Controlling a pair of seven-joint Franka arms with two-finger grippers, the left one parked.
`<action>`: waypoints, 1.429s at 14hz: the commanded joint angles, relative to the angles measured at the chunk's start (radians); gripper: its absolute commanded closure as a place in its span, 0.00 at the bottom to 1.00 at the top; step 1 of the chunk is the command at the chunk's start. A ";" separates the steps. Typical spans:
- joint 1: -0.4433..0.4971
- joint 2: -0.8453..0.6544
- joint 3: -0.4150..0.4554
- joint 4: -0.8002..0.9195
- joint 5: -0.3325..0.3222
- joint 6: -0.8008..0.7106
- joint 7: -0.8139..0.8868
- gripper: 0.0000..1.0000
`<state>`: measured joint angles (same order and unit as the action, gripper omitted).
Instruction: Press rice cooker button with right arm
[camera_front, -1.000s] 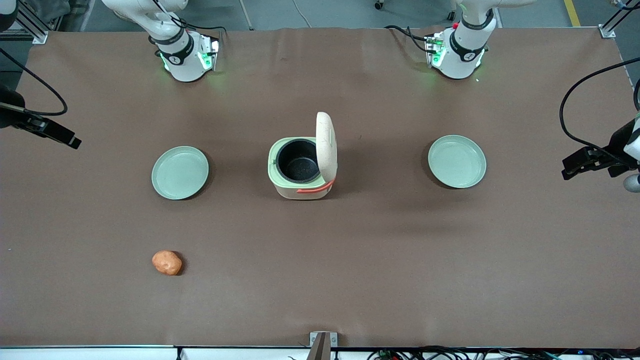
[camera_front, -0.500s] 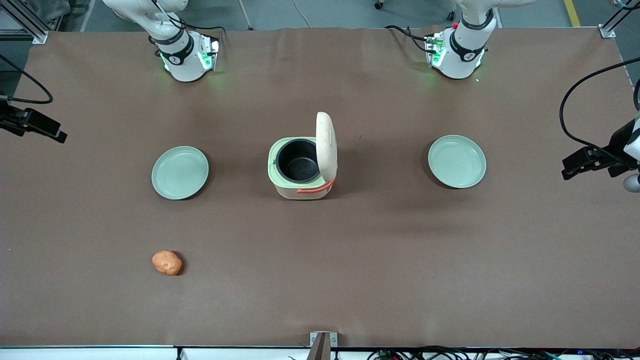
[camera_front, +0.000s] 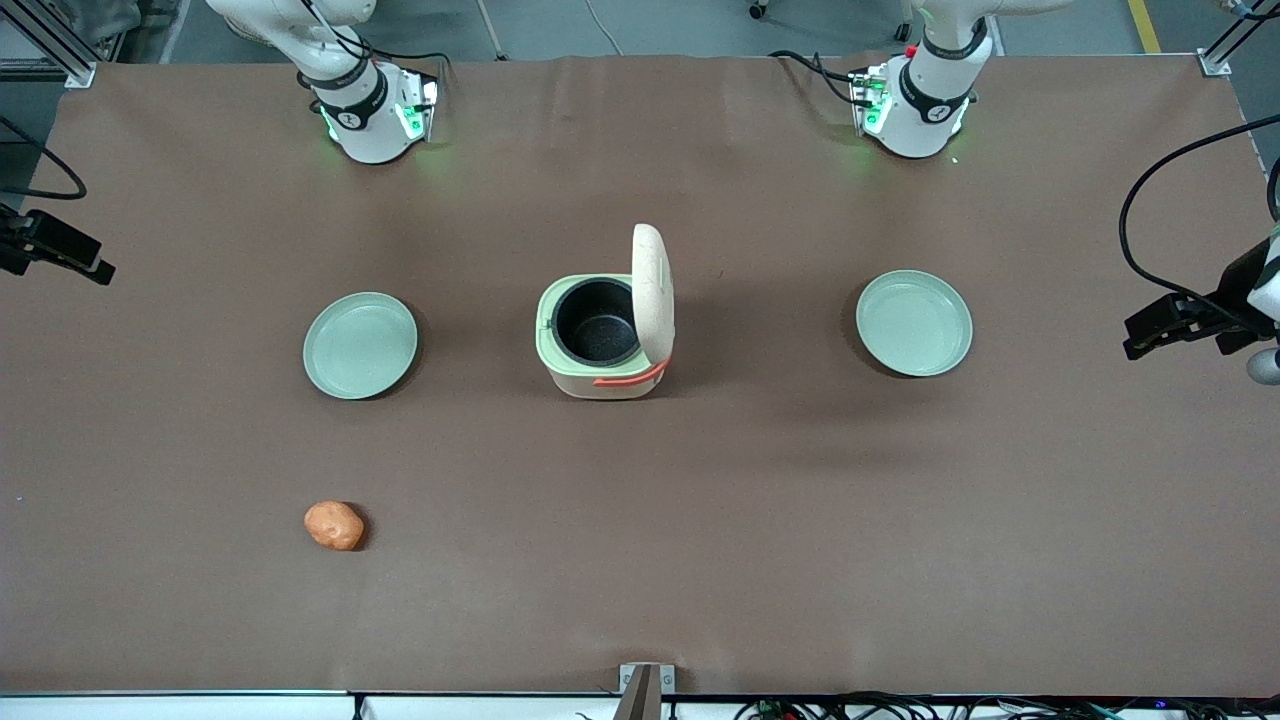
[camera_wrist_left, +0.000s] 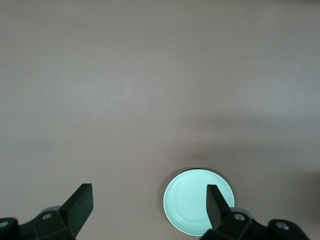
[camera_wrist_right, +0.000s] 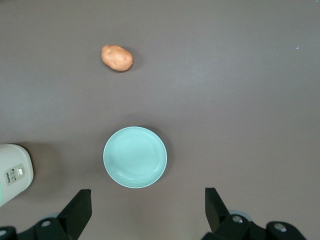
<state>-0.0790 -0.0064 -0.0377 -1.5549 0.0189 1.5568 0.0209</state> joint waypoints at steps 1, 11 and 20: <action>-0.042 -0.018 0.027 -0.010 -0.007 0.005 -0.025 0.00; 0.030 -0.020 -0.025 -0.010 -0.010 0.014 -0.029 0.00; 0.025 -0.026 -0.028 -0.022 -0.011 0.012 -0.045 0.00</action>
<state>-0.0622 -0.0064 -0.0586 -1.5547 0.0189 1.5688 -0.0114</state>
